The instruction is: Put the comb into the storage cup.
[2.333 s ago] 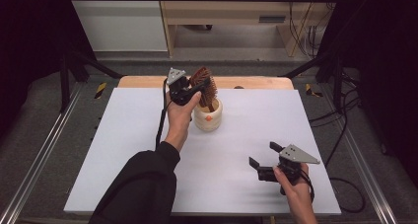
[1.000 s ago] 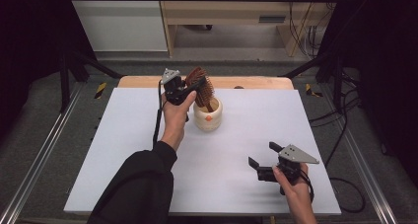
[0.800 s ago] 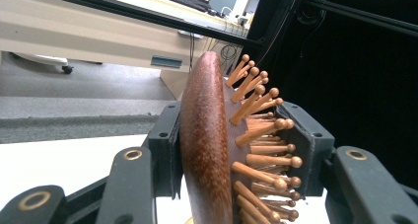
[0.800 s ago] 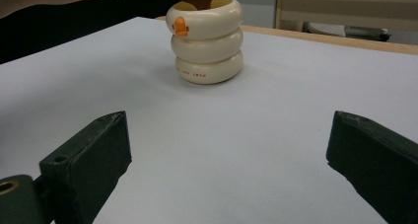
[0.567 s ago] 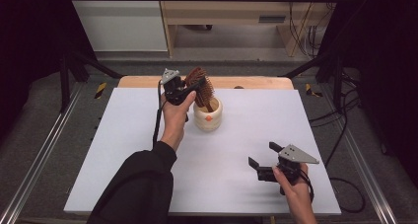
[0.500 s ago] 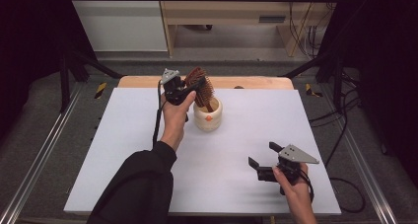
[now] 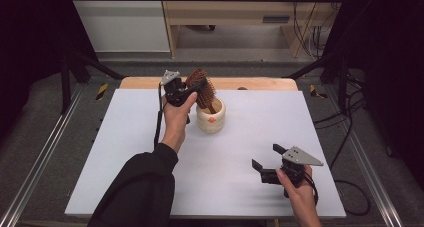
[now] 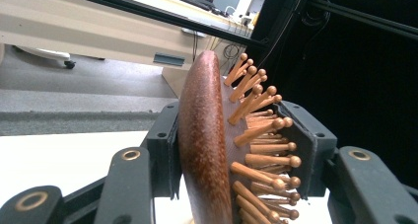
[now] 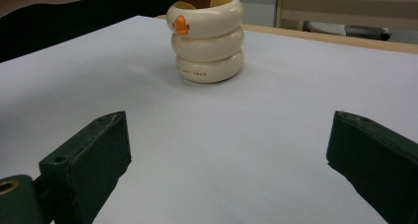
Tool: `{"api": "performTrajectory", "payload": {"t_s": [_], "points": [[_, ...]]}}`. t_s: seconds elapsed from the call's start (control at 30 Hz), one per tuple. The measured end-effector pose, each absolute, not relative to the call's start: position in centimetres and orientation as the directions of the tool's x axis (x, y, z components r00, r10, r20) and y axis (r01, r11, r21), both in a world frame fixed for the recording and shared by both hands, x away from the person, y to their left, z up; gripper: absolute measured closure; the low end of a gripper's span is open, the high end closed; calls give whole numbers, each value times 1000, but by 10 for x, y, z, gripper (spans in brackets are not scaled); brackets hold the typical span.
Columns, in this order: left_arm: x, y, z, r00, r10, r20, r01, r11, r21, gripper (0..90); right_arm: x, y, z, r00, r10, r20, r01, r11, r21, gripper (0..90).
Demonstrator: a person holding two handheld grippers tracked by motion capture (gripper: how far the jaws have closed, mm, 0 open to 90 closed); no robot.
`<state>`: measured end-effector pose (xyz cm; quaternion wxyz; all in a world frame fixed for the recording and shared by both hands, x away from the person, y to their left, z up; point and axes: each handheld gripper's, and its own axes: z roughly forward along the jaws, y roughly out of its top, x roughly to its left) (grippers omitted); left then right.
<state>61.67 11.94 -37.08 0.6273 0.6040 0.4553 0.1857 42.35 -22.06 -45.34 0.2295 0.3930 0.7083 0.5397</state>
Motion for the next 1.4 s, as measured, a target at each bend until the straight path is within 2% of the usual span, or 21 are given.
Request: {"api": "performTrajectory", "payload": {"t_s": [1.4], "points": [[620, 131, -379, 474, 790, -388, 343, 240, 908, 440, 424, -220, -454, -588, 803, 100, 314, 112, 943, 36]]}}
